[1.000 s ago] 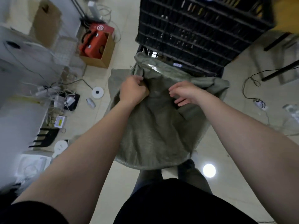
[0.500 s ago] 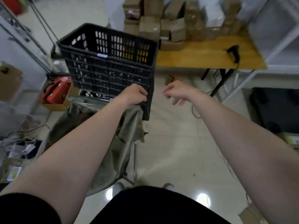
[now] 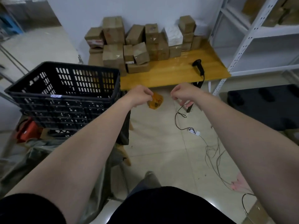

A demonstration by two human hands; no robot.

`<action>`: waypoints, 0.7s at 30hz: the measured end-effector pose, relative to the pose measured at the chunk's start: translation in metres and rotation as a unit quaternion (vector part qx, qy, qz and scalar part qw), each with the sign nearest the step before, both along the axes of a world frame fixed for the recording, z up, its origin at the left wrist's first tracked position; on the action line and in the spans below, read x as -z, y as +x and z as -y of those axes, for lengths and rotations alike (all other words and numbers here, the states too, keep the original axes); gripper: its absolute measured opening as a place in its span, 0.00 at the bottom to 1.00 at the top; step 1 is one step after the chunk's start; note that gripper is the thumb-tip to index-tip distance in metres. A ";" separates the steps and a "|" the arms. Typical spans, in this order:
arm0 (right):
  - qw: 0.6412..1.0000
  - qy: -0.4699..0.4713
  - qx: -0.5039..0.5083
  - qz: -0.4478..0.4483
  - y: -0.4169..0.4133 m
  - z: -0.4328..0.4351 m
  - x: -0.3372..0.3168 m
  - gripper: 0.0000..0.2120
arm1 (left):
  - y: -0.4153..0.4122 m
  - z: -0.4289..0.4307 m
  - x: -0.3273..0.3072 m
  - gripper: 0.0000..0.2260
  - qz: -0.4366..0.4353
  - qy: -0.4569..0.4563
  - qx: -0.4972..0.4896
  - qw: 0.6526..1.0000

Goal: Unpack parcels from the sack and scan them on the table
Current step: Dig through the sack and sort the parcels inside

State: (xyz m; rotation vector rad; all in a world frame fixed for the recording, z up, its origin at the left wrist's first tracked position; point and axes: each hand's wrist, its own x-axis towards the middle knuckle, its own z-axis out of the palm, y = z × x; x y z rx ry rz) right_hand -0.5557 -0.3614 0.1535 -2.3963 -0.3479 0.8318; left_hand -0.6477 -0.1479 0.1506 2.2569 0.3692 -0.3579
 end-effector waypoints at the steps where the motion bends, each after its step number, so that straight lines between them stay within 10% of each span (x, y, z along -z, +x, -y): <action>1: 1.000 -0.002 -0.002 -0.002 0.012 -0.001 0.003 0.10 | 0.013 0.000 0.003 0.06 -0.003 -0.001 0.000 1.000; 21: 0.998 -0.028 0.054 -0.017 0.360 -0.122 0.021 0.07 | 0.371 -0.106 0.031 0.12 -0.059 -0.025 -0.012 0.998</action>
